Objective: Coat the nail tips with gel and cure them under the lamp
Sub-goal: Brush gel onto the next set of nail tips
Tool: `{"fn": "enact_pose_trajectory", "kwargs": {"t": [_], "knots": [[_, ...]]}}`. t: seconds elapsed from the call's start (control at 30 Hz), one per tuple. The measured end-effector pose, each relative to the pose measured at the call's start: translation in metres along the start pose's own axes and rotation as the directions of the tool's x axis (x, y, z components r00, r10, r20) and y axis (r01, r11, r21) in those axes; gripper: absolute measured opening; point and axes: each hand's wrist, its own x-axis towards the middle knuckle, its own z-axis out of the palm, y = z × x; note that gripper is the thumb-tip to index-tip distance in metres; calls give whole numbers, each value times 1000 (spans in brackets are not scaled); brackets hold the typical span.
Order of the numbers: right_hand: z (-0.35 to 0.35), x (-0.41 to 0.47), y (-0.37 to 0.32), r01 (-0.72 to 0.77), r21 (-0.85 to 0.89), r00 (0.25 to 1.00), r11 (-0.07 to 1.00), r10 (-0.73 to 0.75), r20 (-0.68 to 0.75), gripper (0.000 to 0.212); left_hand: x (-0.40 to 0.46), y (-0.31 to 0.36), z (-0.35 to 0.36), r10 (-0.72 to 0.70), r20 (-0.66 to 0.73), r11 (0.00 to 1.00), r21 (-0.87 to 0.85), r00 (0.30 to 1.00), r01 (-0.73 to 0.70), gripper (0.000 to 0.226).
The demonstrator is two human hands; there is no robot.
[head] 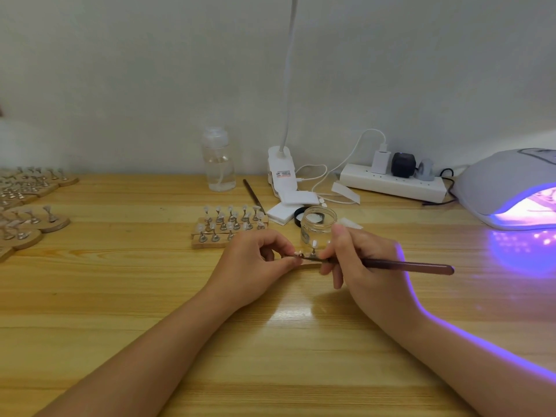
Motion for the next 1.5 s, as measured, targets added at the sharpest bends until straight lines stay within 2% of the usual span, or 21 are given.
{"fn": "enact_pose_trajectory", "kwargs": {"t": [0.2,0.33,0.47,0.6,0.73,0.87,1.07,1.17,1.3,1.4,1.5], "knots": [[-1,0,1,0,31,999,1000,1,-46,37,0,-1,0,-15,-8,1000,-1,1000,15,20],[0,-2,-1,-6,14,1000,1000,6,22,40,-1,1,0,-3,6,1000,0,1000,3,21],[-1,1,1,14,25,999,1000,-13,-44,37,0,0,0,-9,-4,1000,0,1000,9,21],[0,-1,1,-8,17,1000,1000,8,16,40,0,0,0,-2,2,1000,1,1000,2,21],[-2,0,1,14,26,999,1000,-13,-33,38,0,0,0,1,-4,1000,2,1000,-1,22],[0,0,-1,-4,15,1000,1000,4,-1,38,-1,0,0,7,-4,1000,-4,1000,-7,22],[-1,1,0,32,-24,999,999,-33,-26,37,-1,2,0,6,-2,1000,-5,1000,-6,21],[0,-1,-1,1,12,1000,1000,-1,8,40,-1,2,-1,5,0,1000,1,1000,-5,22],[-1,0,0,19,23,999,1000,-18,-36,37,-1,1,0,-7,-12,1000,-5,1000,7,21],[-1,0,0,-11,45,1000,999,10,5,37,-2,1,-1,-8,-7,1000,-5,1000,8,21],[-1,-1,0,26,50,1000,998,-27,8,40,-2,1,-1,-20,-19,1000,-3,1000,20,21]]}}
